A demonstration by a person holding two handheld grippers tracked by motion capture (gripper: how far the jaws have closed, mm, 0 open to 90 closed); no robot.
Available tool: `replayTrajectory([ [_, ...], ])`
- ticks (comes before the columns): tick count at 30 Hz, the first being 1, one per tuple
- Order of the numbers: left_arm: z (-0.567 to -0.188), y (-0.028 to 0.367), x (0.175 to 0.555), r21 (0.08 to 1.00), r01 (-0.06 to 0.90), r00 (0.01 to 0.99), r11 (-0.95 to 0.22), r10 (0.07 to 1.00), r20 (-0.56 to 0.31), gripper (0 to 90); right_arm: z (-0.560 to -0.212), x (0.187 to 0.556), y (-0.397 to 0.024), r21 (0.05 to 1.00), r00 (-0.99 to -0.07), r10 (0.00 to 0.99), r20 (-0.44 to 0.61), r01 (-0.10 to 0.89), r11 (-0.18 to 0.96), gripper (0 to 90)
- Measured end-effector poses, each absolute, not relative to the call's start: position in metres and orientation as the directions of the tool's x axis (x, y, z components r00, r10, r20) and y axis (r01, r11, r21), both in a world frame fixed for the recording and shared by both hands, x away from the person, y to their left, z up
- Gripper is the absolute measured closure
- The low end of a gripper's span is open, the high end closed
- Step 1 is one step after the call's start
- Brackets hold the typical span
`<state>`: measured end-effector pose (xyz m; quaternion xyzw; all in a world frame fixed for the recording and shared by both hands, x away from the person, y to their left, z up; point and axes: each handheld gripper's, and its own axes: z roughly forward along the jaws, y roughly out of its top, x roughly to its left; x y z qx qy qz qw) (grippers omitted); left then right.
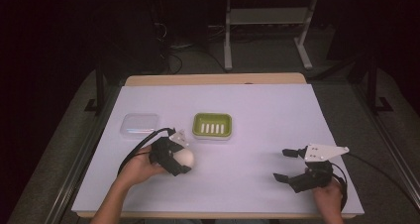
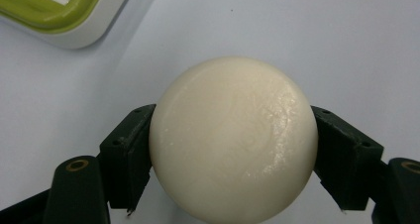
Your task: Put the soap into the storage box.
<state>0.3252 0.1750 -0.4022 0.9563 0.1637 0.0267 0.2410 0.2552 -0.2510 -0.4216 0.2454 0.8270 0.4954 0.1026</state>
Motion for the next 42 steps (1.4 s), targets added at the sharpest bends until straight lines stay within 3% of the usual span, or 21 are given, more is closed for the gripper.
replayTrajectory([
  [42, -0.374, 0.143, 0.363, 0.457, 0.282, 0.952, -0.843, 0.305, -0.026, 24.8, -0.419, 0.255, -0.246, 0.868, -0.869, 0.491, 0.054, 0.284, 0.407, 13.0],
])
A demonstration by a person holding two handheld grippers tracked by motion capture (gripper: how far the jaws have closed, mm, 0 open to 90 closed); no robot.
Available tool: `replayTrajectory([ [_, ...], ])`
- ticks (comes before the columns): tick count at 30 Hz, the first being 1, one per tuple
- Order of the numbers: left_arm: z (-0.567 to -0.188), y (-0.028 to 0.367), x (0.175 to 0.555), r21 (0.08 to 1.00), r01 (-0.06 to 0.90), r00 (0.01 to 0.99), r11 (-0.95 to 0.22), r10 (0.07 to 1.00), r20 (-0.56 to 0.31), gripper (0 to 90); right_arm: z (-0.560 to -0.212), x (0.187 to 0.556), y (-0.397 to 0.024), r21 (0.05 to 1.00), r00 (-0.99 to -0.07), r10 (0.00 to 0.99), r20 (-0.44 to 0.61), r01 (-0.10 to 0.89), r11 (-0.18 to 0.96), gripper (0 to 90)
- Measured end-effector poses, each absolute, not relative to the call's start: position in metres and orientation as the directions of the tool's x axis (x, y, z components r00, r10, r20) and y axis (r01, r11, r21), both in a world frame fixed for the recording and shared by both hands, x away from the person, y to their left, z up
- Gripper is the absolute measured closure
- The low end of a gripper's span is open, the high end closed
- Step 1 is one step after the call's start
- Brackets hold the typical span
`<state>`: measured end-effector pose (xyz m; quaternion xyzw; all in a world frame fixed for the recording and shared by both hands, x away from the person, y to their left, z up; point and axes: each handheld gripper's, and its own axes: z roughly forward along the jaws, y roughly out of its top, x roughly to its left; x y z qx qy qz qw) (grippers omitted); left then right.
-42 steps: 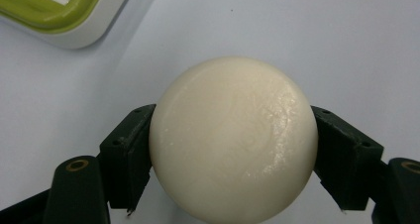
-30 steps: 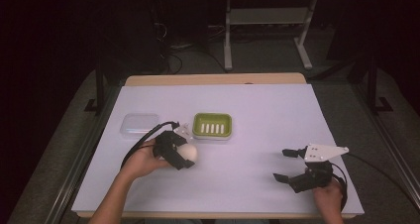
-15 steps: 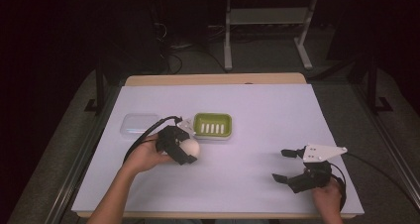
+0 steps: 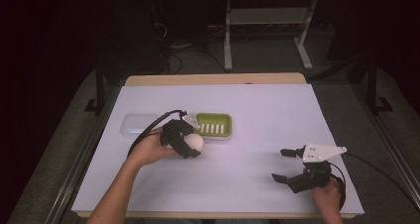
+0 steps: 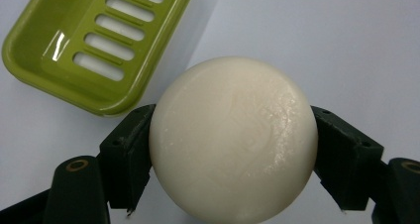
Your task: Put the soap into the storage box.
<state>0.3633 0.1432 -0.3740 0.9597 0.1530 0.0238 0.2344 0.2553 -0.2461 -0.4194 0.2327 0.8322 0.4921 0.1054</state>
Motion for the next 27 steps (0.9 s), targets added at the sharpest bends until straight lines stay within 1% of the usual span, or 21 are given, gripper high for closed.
replayTrajectory([
  [17, -0.372, 0.131, 0.378, 0.448, 0.288, 0.952, -0.846, 0.303, -0.04, 24.8, -0.419, 0.257, -0.247, 0.878, -0.869, 0.489, 0.072, 0.288, 0.383, 13.0],
  [27, -0.364, 0.126, 0.385, 0.447, 0.288, 0.952, -0.847, 0.303, -0.04, 24.8, -0.418, 0.257, -0.247, 0.876, -0.869, 0.49, 0.065, 0.285, 0.389, 13.0],
])
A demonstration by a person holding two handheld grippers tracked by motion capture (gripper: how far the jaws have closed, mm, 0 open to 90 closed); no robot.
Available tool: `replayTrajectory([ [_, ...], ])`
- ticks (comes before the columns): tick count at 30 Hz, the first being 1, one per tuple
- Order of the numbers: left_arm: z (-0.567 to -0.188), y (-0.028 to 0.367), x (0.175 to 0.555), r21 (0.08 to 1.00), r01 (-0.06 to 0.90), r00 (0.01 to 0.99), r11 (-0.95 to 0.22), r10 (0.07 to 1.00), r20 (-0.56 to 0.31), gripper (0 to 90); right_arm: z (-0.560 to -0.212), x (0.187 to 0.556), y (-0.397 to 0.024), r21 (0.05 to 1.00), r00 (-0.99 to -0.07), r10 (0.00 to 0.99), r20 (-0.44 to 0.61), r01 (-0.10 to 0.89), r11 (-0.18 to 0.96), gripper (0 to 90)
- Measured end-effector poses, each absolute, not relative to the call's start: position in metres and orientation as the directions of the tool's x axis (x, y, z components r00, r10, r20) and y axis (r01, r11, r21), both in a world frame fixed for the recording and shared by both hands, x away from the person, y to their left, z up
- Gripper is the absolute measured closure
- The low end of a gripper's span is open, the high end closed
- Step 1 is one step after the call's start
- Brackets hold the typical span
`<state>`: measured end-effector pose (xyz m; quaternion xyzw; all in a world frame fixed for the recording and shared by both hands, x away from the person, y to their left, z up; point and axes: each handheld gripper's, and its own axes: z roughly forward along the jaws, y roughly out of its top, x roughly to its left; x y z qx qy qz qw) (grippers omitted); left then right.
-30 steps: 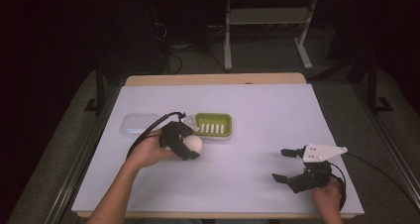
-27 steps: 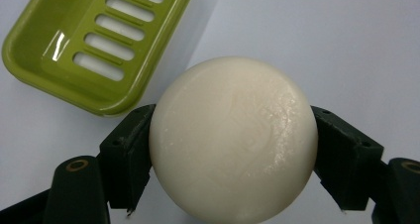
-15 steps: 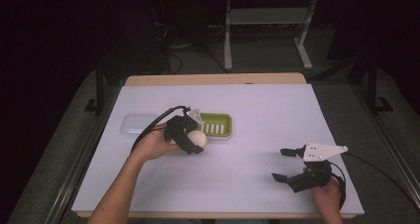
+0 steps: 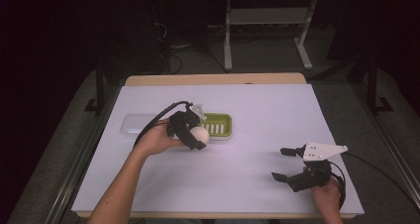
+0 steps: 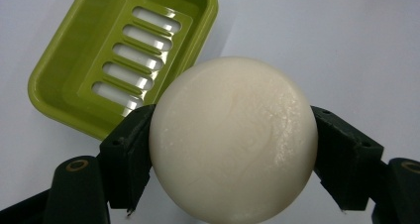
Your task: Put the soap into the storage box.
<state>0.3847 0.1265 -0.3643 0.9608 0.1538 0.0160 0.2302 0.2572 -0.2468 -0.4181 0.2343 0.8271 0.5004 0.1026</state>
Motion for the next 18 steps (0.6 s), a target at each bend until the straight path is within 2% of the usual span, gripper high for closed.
replayTrajectory([
  [18, -0.348, 0.107, 0.402, 0.439, 0.265, 0.958, -0.859, 0.286, -0.02, 24.8, -0.416, 0.257, -0.248, 0.875, -0.859, 0.508, 0.059, 0.289, 0.389, 13.0],
])
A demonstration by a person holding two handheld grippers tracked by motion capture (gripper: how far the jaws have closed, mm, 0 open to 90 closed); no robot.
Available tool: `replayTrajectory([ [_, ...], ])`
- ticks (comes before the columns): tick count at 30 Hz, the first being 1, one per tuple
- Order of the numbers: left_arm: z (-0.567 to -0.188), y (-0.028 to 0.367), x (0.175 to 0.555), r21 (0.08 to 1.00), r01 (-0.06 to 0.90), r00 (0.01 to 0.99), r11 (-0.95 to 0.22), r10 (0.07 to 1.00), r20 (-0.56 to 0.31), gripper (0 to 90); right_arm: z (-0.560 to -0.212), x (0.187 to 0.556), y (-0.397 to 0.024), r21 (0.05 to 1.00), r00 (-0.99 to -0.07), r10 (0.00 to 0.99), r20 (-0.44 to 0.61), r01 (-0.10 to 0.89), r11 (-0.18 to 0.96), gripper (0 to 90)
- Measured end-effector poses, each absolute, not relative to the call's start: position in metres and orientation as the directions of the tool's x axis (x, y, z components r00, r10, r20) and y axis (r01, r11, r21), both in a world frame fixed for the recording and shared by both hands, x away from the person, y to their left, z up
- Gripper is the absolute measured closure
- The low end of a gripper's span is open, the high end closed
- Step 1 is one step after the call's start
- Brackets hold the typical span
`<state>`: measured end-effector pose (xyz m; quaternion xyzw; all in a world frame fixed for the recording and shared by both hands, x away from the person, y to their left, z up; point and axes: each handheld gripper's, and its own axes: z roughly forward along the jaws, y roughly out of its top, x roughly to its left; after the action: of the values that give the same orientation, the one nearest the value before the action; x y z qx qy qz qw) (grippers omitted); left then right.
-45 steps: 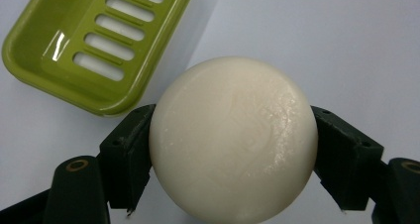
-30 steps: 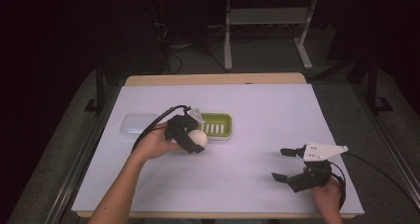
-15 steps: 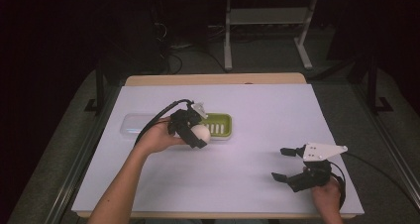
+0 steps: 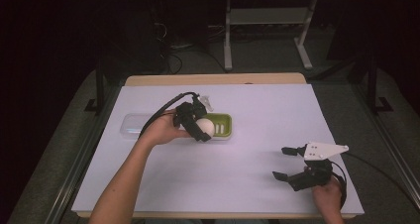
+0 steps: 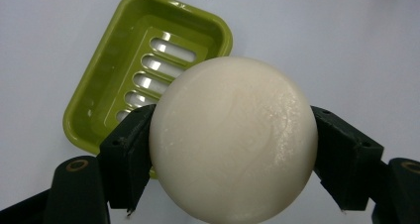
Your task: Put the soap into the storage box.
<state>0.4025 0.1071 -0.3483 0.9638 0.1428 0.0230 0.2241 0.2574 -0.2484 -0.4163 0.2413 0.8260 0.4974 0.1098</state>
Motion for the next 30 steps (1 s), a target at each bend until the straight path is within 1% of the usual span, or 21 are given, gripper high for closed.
replayTrajectory([
  [6, -0.344, 0.1, 0.41, 0.435, 0.247, 0.963, -0.866, 0.268, -0.013, 24.8, -0.417, 0.257, -0.248, 0.873, -0.862, 0.502, 0.065, 0.293, 0.39, 13.0],
  [14, -0.343, 0.095, 0.421, 0.433, 0.258, 0.961, -0.864, 0.277, -0.02, 24.8, -0.418, 0.258, -0.248, 0.874, -0.864, 0.499, 0.065, 0.291, 0.389, 13.0],
  [17, -0.344, 0.095, 0.427, 0.443, 0.276, 0.956, -0.853, 0.292, -0.033, 24.8, -0.418, 0.258, -0.249, 0.875, -0.866, 0.495, 0.064, 0.288, 0.39, 13.0],
  [30, -0.357, 0.094, 0.441, 0.433, 0.315, 0.944, -0.845, 0.326, -0.052, 24.8, -0.417, 0.257, -0.249, 0.879, -0.869, 0.492, 0.063, 0.282, 0.385, 13.0],
])
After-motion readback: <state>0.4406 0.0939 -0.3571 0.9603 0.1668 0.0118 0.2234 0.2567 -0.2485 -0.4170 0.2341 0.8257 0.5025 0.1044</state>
